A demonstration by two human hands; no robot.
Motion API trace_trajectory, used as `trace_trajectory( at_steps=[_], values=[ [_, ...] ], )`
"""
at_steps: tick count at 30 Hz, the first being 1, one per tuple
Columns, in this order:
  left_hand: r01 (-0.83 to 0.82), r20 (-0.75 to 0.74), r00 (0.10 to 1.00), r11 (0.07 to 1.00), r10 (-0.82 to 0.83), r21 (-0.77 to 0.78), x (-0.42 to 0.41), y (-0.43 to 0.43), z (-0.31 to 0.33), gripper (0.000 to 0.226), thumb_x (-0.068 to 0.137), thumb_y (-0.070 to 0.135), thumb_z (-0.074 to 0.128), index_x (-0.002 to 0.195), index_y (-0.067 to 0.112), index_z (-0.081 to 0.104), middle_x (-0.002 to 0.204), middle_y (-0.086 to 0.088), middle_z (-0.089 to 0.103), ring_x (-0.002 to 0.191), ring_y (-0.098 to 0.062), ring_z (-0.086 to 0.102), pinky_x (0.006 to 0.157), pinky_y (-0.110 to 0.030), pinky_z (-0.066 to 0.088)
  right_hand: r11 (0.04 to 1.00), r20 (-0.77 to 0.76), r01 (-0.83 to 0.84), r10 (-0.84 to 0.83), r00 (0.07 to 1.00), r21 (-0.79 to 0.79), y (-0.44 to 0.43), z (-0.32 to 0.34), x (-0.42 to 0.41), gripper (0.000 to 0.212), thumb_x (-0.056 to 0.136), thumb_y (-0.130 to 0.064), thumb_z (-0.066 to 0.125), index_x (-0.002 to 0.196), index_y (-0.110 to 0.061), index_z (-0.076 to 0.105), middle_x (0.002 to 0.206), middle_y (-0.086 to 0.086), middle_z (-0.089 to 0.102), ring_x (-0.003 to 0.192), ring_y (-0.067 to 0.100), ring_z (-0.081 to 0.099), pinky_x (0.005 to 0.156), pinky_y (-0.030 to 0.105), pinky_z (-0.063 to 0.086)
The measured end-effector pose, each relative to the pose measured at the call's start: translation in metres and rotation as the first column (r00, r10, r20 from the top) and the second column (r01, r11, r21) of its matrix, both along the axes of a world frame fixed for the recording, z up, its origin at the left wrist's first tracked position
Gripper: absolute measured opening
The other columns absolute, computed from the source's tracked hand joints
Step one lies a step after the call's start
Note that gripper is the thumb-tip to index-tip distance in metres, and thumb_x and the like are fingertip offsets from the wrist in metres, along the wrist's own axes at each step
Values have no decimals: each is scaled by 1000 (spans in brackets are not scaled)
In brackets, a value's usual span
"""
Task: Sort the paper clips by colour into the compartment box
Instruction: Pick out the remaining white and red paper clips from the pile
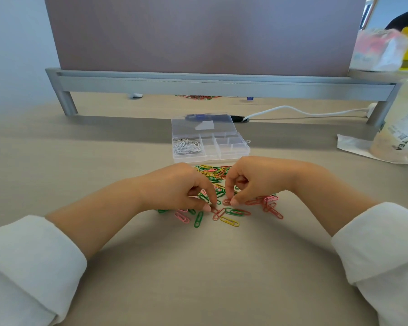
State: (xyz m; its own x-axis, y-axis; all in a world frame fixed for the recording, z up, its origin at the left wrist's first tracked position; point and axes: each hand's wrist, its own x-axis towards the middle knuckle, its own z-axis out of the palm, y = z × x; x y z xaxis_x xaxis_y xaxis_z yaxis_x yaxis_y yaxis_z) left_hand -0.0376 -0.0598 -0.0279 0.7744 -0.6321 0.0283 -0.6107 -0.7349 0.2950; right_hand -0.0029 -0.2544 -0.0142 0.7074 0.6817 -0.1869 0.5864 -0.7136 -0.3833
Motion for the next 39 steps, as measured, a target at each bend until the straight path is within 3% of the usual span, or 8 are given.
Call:
trace_trajectory(
  at_steps=[9,17,20,23,27,31,34,39],
  values=[
    [-48,-80,995,984,63,171,-1,-6,-1,10,89,31,56,96,24,59,59,9,41,58,11,43,56,-10,34,999,33,25,-23,999,-47,5,-2,-5,3,82,-21,66,82,-18,66,42,-18,49,43,-9,45,44,4,33],
    [-50,-46,997,962,65,270,-4,-8,2,12,93,34,48,85,27,42,66,11,44,60,-3,41,53,-15,31,996,41,23,-19,999,-81,8,-2,-7,10,82,-20,64,73,-22,59,52,-11,46,44,-10,45,44,5,34],
    [-108,-5,994,979,110,172,-2,-7,0,17,96,29,41,80,27,35,70,11,43,68,-14,41,57,-25,27,997,36,22,-19,999,-71,9,-3,-6,16,84,-19,60,70,-25,54,55,-11,48,44,-7,45,46,8,35],
    [-157,-14,987,987,157,41,-1,-5,0,24,97,27,37,75,28,30,70,8,45,61,-9,40,53,-19,30,999,18,32,-32,999,-30,7,-2,-4,18,87,-18,55,70,-22,51,58,-10,48,46,-2,43,47,11,34],
    [-196,-54,979,980,194,-33,2,-2,-1,10,97,21,37,89,15,39,78,9,56,62,0,46,57,-10,37,997,-36,63,-62,997,40,4,-3,-2,14,91,-15,46,78,-21,45,57,-11,42,47,3,37,49,15,31],
    [-191,-78,980,972,182,-133,3,-2,-2,11,97,14,38,97,24,36,74,11,60,56,2,49,55,-11,39,979,-183,140,-111,977,151,3,-2,-2,18,92,-7,41,101,-18,52,52,-10,45,37,-1,40,40,7,30],
    [-189,-110,978,974,175,-129,4,-4,-3,28,97,13,35,113,37,34,70,13,56,57,4,49,56,-9,38,973,-214,159,-121,969,168,3,-2,1,26,88,0,35,83,-15,56,48,-7,46,39,3,35,45,15,31],
    [-201,-176,970,961,167,-193,-1,-9,-2,28,99,23,35,76,33,49,65,11,45,56,0,42,56,-14,34,959,-242,180,-125,962,219,3,-4,1,33,99,-13,34,70,-16,49,51,-2,43,42,7,33,45,17,30]
  ],
)
